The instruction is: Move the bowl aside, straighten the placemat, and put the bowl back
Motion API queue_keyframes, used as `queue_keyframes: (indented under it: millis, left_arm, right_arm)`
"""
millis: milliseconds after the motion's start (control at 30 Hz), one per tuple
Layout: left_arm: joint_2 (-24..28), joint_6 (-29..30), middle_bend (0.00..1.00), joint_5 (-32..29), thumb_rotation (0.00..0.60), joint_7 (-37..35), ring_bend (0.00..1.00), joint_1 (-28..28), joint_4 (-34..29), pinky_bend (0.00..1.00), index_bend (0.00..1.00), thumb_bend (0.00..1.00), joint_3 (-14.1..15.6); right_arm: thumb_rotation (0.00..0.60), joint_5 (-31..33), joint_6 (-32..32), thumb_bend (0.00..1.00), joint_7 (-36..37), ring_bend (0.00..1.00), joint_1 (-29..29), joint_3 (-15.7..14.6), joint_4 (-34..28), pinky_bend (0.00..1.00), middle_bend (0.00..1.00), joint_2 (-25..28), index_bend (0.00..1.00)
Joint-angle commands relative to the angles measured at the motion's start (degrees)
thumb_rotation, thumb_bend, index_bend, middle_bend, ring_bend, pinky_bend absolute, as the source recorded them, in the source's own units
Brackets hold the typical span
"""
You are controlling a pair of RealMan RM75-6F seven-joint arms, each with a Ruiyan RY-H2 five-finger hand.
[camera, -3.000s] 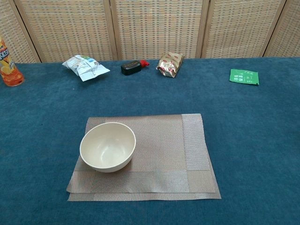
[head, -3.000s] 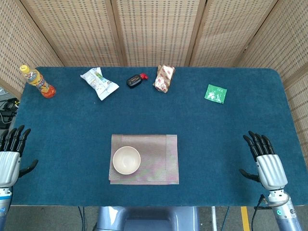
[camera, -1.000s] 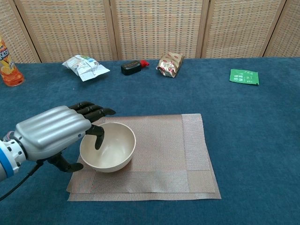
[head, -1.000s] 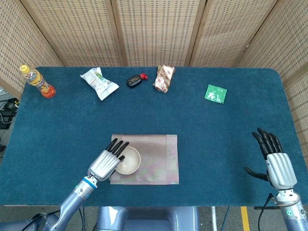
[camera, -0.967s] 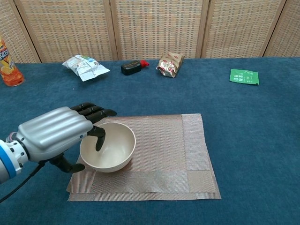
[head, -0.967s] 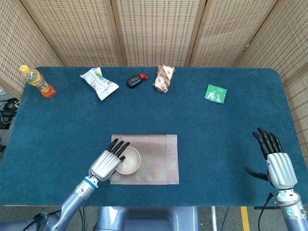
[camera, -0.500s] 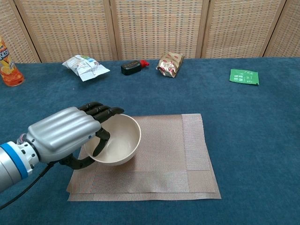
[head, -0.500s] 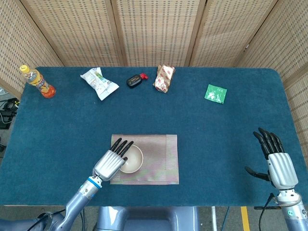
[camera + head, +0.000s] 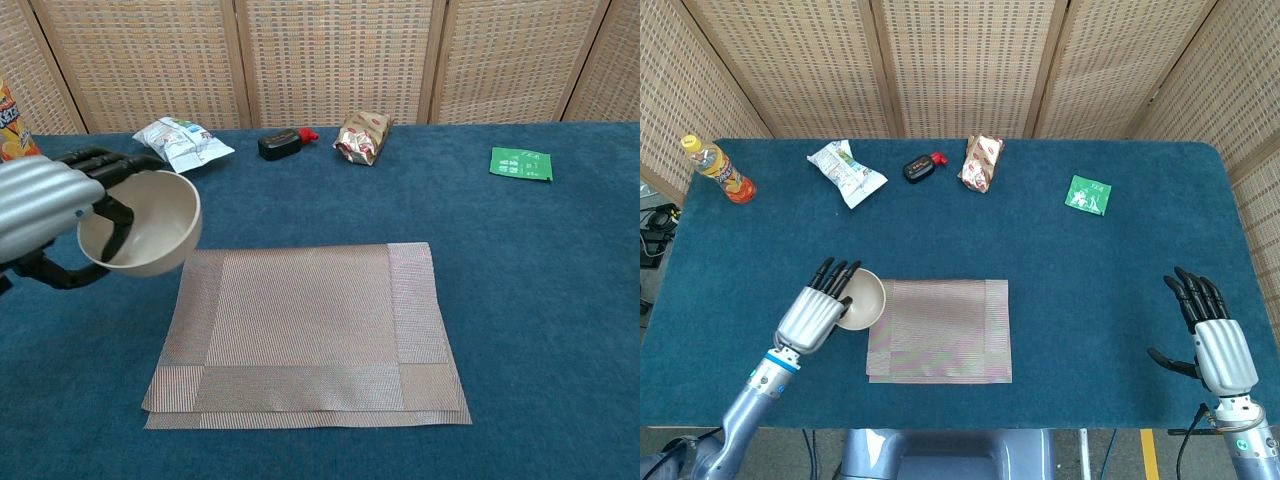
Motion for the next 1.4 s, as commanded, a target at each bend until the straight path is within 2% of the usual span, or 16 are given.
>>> queue_keyframes:
  millis: [33,300,600,833,1100,1200,1267,1333,1400]
  left_arm:
    - [3.9,2.1,0.0,-1.7,0.6,-5.5,0.0,2.2,1.9,0.0,0.66,0.43,-0.2]
    - [5.9,2.4,0.0,-3.7,0.6,-14.5,0.0,4.6,9.1,0.0,0.65,0.42,0.7]
    - [4.0,1.1,0.0,-5.4,0.6,-22.9,0.0,7.0,19.4,0.0,0.64,0.42,2.3]
    - [2.2,-0.7,0.0,-5.6,0.6,-24.9,0.0,7.1,24.8,0.0,0.61,0.39,2.8]
    - [1.1,-3.7,0.0,-6.3,0.6,-23.1,0.0,7.3,25.8,0.0,0.6,0.37,3.9]
    - [1.3,-3.9,0.0,-6.3,0.6,-22.5,0.0,7.5,25.6,0.0,0.55,0.36,4.2]
    - [1.6,-3.9,0.0,-6.3,0.6,-22.3,0.0,7.7,25.3,0.0,0.47,0.33,4.2]
    - [2.2,-3.4,0.0,-6.1,0.6,-22.5,0.0,7.9,24.5,0.0,0.33,0.28,4.2]
    - [3.4,-1.8,0.0,-5.6,0.6,-22.9,0.0,8.4,22.9,0.0,0.23,0.25,4.1]
  right_arm:
    - [0.6,-0.1,-0.2,0.05,-0.5,0.0,0.1,-0.1,0.0,0.0,0.0,-0.2,0.01]
    - [0.6,0.0,-0.7,0.05,-1.5,0.0,0.2,-0.3,0.0,0.0,0.0,-0.5,0.01]
    - [0.6,0.0,-1.7,0.05,-4.1,0.0,0.4,-0.7,-0.1,0.0,0.0,-1.4,0.01]
    - [0.6,-0.1,-1.9,0.05,-5.2,0.0,0.5,-0.8,-0.1,0.0,0.0,-1.9,0.01]
    - [0.6,0.0,-1.9,0.05,-5.1,0.0,0.5,-0.8,0.0,0.0,0.0,-2.0,0.01]
    - [0.6,0.0,-1.8,0.05,-5.0,0.0,0.5,-0.7,0.0,0.0,0.0,-2.0,0.01]
    - [0.6,0.1,-1.9,0.05,-5.0,0.0,0.5,-0.8,0.0,0.0,0.0,-2.0,0.01]
    - [0.6,0.1,-1.9,0.05,-5.1,0.0,0.5,-0.7,-0.1,0.0,0.0,-1.9,0.01]
    - [0.6,0.0,-1.8,0.05,-5.1,0.0,0.5,-0.7,-0.1,0.0,0.0,-1.9,0.01]
